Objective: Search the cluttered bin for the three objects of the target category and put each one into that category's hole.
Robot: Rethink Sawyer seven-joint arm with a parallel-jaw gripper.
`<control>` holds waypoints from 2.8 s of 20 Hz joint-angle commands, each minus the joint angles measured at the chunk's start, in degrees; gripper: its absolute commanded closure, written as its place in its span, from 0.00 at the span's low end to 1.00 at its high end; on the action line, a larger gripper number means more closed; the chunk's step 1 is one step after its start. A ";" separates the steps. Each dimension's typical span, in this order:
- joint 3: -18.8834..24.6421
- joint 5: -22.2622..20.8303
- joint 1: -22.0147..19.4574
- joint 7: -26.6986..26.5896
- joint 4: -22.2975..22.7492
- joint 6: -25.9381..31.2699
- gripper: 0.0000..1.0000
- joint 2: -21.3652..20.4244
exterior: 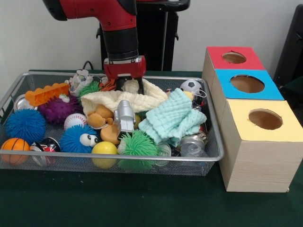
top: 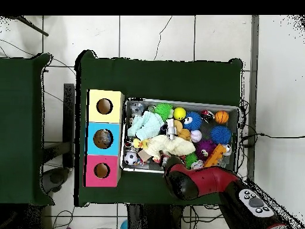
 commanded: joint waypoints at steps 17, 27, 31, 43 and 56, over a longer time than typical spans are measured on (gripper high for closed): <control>8.55 6.83 -3.89 -5.13 2.75 19.15 0.00 -9.38; 14.75 14.37 -4.02 -2.80 5.44 23.15 0.00 -15.36; 14.45 16.53 -1.06 -0.36 4.62 23.01 0.00 -15.93; 12.59 21.56 5.06 2.07 -0.34 21.64 0.00 -13.45; 8.82 22.21 9.71 1.65 -8.70 20.99 0.00 -8.43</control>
